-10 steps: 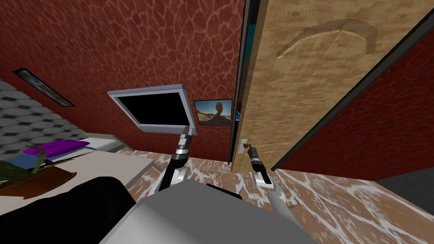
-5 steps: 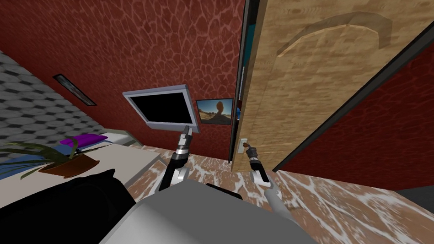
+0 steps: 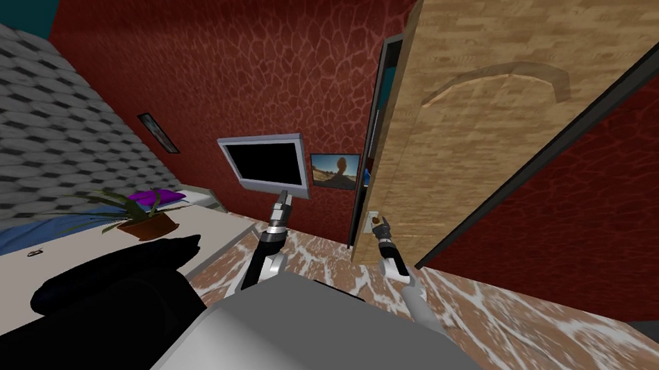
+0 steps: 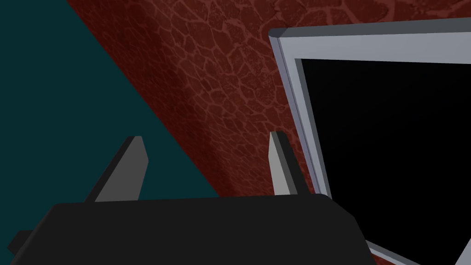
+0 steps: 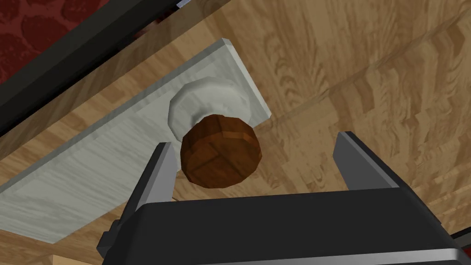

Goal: Pull the door open

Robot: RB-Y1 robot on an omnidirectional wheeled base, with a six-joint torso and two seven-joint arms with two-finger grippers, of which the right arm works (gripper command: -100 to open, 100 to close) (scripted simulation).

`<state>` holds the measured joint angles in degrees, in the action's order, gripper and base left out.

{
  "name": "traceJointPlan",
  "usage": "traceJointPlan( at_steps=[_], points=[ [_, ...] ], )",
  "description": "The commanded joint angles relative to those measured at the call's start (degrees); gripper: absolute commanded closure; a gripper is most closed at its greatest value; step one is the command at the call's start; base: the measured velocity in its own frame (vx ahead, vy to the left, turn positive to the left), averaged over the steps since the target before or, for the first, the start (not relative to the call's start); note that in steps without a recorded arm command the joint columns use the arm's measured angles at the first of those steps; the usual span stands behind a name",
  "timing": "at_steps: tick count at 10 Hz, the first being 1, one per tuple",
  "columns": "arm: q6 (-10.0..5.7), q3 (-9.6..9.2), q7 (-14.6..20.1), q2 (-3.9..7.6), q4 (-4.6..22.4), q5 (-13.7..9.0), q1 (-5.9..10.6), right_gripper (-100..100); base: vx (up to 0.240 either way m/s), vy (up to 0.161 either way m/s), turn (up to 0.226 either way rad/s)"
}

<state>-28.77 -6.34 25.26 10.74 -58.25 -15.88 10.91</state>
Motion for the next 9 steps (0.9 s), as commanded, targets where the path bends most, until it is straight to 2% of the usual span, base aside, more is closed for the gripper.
traceJointPlan(
  at_steps=[1,3,4,6,7,8,9],
  points=[
    [0.08,-0.27,1.9,0.04,0.0,-0.8,0.18,-100,-0.065,-0.034,0.035],
    [0.86,-1.02,5.6,0.15,-0.5,-3.6,0.16,-100,-0.07,-0.048,0.088],
    [0.86,-1.02,6.4,0.15,-0.5,-3.6,0.16,-100,-0.059,-0.054,0.05],
    [1.72,-1.84,10.0,0.27,-1.0,-6.8,0.14,-100,-0.07,-0.064,0.107],
    [1.72,-1.84,11.0,0.27,-1.0,-6.8,0.14,-100,-0.062,-0.051,0.049],
    [2.16,-2.27,13.0,0.33,-1.2,-8.4,0.13,-100,-0.061,-0.042,0.073],
    [2.16,-2.27,13.4,0.33,-1.2,-8.4,0.13,-100,-0.051,-0.033,0.049]
  ],
)
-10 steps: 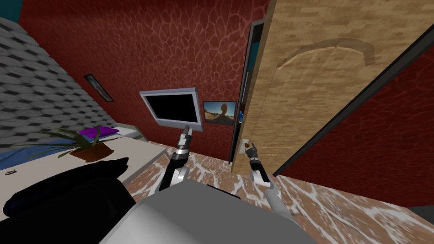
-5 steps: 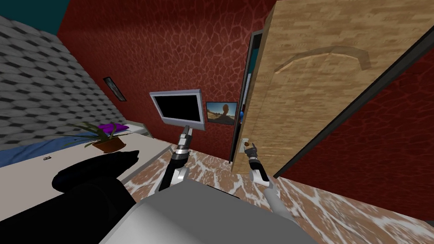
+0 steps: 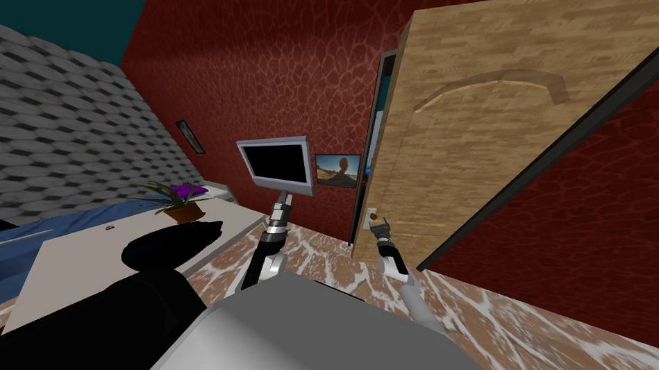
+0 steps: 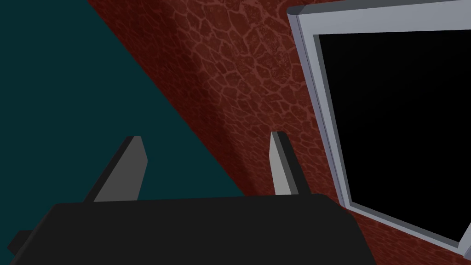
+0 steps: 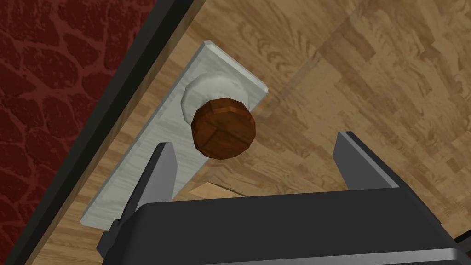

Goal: Pull the door open

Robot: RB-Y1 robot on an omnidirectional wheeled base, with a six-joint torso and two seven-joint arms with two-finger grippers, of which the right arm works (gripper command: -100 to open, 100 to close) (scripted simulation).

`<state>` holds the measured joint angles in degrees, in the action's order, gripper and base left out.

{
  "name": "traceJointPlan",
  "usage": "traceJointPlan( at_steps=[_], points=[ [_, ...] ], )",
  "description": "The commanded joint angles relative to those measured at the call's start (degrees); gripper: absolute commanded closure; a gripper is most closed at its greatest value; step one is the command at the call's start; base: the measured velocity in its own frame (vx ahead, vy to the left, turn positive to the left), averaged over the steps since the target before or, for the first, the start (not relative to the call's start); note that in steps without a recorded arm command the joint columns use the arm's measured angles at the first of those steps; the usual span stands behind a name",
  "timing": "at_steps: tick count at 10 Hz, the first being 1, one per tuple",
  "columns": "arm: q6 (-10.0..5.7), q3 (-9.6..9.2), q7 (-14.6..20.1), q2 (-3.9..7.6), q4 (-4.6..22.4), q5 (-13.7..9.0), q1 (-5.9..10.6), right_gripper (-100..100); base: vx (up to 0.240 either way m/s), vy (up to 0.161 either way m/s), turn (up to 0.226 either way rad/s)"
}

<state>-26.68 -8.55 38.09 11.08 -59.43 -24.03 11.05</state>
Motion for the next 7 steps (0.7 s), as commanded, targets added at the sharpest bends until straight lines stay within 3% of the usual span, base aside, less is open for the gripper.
traceJointPlan(
  at_steps=[1,2,5,7],
  points=[
    [0.52,-0.5,2.9,0.06,-0.3,-1.9,-0.02,-100,-0.047,-0.044,0.101],
    [0.97,-0.93,4.4,0.12,-0.6,-3.5,-0.03,-100,-0.079,-0.066,0.153],
    [1.42,-1.37,7.6,0.19,-0.8,-5.2,-0.04,-100,-0.064,-0.054,0.053],
    [2.28,-2.2,11.4,0.31,-1.3,-8.3,-0.06,-100,-0.07,-0.052,0.114]
  ],
)
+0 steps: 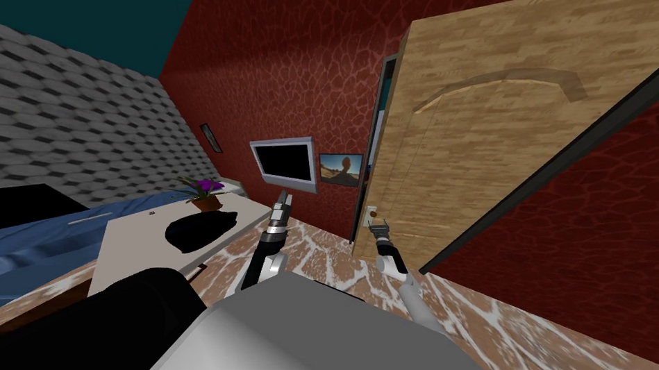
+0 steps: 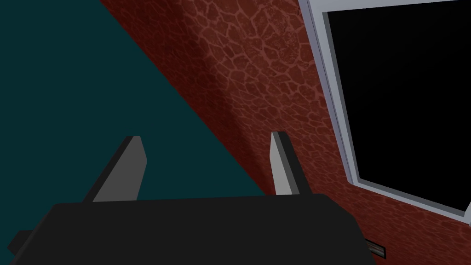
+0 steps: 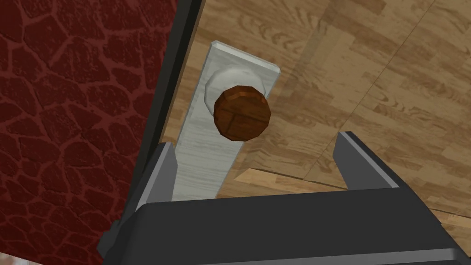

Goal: Pull the door open

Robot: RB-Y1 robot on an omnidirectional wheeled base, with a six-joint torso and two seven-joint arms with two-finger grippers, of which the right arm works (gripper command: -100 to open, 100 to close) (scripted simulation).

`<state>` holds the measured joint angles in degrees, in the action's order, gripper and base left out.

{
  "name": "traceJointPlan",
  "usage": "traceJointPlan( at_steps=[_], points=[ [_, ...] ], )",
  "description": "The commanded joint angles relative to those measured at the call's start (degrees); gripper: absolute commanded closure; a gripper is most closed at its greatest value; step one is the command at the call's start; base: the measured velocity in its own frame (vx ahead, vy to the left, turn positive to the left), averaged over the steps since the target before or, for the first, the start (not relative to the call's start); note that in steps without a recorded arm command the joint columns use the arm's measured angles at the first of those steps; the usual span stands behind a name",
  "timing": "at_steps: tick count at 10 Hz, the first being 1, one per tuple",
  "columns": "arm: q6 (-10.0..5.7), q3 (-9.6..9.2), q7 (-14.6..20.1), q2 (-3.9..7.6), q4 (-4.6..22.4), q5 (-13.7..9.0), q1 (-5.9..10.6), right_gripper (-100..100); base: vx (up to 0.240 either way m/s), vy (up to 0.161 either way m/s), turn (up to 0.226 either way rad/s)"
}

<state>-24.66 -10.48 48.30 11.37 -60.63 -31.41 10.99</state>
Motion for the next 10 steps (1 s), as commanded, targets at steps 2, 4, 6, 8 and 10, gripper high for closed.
traceJointPlan(
  at_steps=[2,4,6,8,10],
  points=[
    [0.68,-0.67,4.1,0.07,-0.3,-2.4,-0.02,-100,-0.059,-0.052,0.05],
    [1.06,-1.04,6.6,0.13,-0.6,-3.8,-0.03,-100,-0.048,-0.03,0.059],
    [1.43,-1.39,8.7,0.18,-0.8,-5.2,-0.04,-100,-0.065,-0.065,0.078],
    [2.04,-1.98,12.3,0.26,-1.1,-7.4,-0.05,-100,-0.059,-0.046,0.064],
    [2.49,-2.42,14.9,0.33,-1.4,-9.1,-0.06,-100,-0.063,-0.061,0.082]
  ],
)
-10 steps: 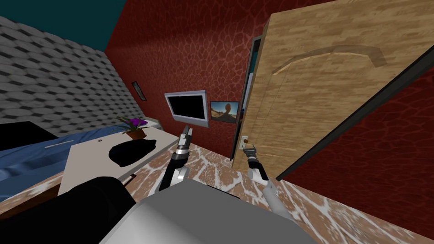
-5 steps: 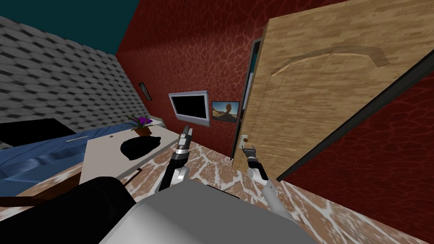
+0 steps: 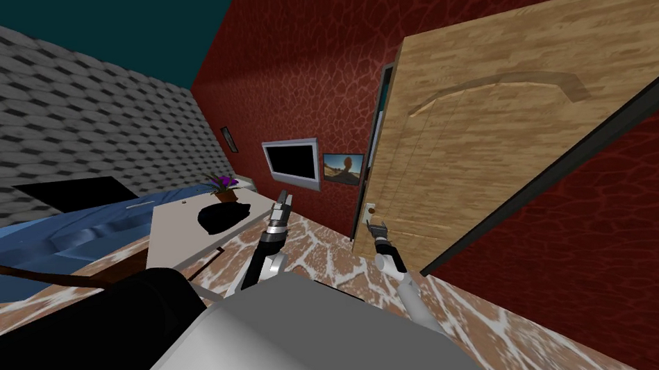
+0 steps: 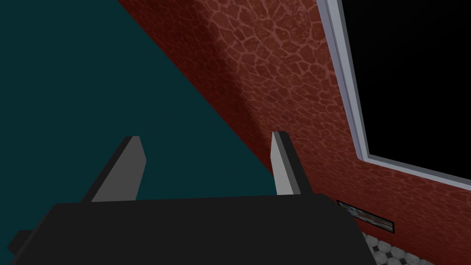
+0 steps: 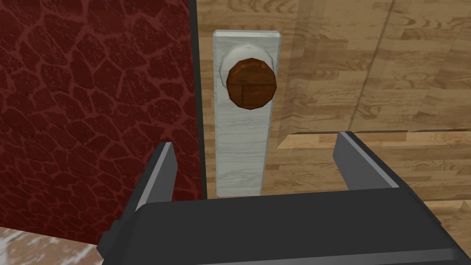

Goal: Pull the door open

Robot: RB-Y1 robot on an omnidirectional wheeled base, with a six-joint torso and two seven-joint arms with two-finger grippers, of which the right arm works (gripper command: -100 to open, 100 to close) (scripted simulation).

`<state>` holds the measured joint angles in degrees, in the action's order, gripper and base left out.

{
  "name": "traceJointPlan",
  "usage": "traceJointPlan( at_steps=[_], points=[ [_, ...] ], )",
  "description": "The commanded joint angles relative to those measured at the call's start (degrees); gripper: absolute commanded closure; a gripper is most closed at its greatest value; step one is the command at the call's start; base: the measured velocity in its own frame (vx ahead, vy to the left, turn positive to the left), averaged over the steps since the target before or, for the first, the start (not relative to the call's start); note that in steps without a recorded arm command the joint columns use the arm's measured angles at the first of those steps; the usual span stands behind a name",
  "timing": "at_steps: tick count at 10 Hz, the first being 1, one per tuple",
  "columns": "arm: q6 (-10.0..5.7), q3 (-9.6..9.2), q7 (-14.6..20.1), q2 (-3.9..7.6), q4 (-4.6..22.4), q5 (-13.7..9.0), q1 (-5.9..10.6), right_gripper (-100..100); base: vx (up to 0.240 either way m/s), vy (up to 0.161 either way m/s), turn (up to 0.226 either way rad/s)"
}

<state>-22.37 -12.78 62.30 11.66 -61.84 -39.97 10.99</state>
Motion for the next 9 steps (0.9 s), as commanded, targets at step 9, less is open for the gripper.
traceJointPlan(
  at_steps=[9],
  points=[
    [-2.3,1.58,7.9,8.48,2.1,-3.1,-1.7,-100,0.086,0.034,0.119]
  ],
)
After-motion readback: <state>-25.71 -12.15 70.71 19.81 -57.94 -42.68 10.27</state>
